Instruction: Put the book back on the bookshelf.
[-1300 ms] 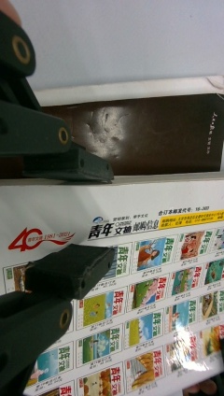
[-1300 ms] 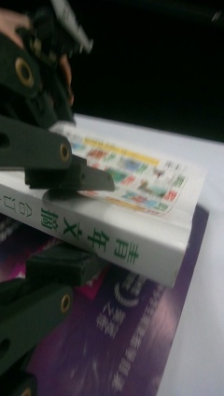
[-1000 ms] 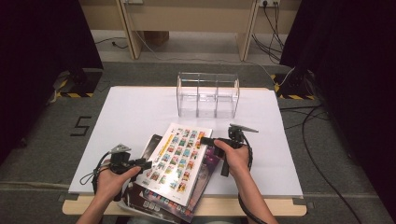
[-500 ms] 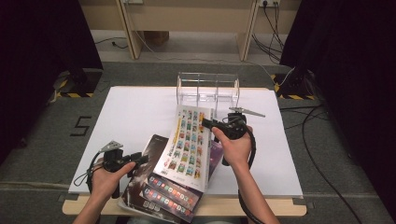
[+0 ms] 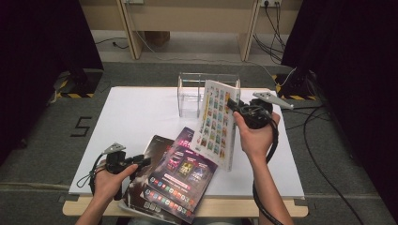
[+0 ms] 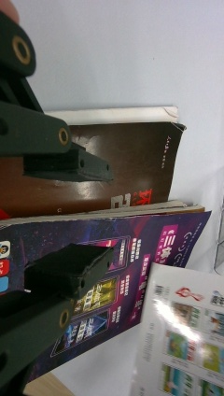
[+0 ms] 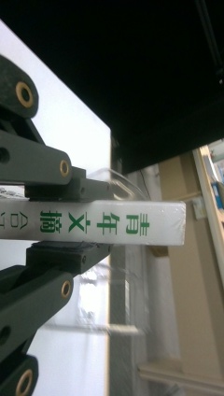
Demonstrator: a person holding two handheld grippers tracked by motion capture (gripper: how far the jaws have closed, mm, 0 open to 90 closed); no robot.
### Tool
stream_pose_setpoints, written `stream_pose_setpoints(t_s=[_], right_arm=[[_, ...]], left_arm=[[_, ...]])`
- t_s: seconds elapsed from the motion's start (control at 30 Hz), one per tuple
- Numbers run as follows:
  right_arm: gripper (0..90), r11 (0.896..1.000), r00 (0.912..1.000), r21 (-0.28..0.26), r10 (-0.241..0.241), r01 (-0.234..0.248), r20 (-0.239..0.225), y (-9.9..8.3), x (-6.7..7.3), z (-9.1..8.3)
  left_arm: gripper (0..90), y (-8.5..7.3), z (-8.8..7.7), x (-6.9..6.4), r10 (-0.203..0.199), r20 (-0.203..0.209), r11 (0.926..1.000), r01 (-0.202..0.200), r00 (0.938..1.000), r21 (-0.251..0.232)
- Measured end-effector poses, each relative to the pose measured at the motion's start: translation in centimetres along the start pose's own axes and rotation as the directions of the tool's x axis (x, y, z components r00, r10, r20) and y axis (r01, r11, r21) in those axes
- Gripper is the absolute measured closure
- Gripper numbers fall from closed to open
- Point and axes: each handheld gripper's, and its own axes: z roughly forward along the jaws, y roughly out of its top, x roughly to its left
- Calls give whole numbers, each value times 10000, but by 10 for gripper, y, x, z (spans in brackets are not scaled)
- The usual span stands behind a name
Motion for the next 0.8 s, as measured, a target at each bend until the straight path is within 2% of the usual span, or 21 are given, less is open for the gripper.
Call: stream_pose_setpoints(t_s=[0.03, 0.1, 0.13, 0.2, 0.3, 0.37, 0.47, 0.5, 0.8], right_arm=[[743, 10000, 10000, 0, 0, 0, 0, 0, 0, 0], [743, 9998, 9991, -188, -73, 81, 423, 11, -6, -1], [743, 9998, 9991, -188, -73, 81, 423, 11, -6, -1], [743, 9996, 9971, -260, -58, 78, 765, 20, -13, 2], [743, 9997, 9961, -259, -13, 36, 886, 25, -18, 5], [743, 9993, 9909, -192, -294, 322, 1314, 29, -20, 11], [743, 9995, 9895, -209, -210, 242, 1433, 32, -24, 14], [743, 9996, 9884, -280, -37, 80, 1516, 34, -28, 15], [743, 9991, 9840, -418, -44, 121, 1782, 51, -36, 24]], left_arm=[[558, 0, 0, 0, -5, 2, 10000, 5, 10000, 17], [558, -1, 2, 0, -20, 25, 10000, 20, 10000, 27], [558, -1, 2, 0, -20, 25, 10000, 20, 10000, 27], [558, -2, 2, 0, -31, 38, 10000, 31, 10000, 31], [558, -2, 2, 1, -60, 27, 10000, 60, 10000, 45], [558, -2, 2, 3, -67, 11, 10000, 67, 10000, 31], [558, -2, 2, 4, -69, 10, 10000, 69, 10000, 47], [558, -2, 2, 4, -81, 3, 10000, 81, 10000, 50], [558, -3, 3, 3, -92, 22, 10000, 92, 10000, 24]])
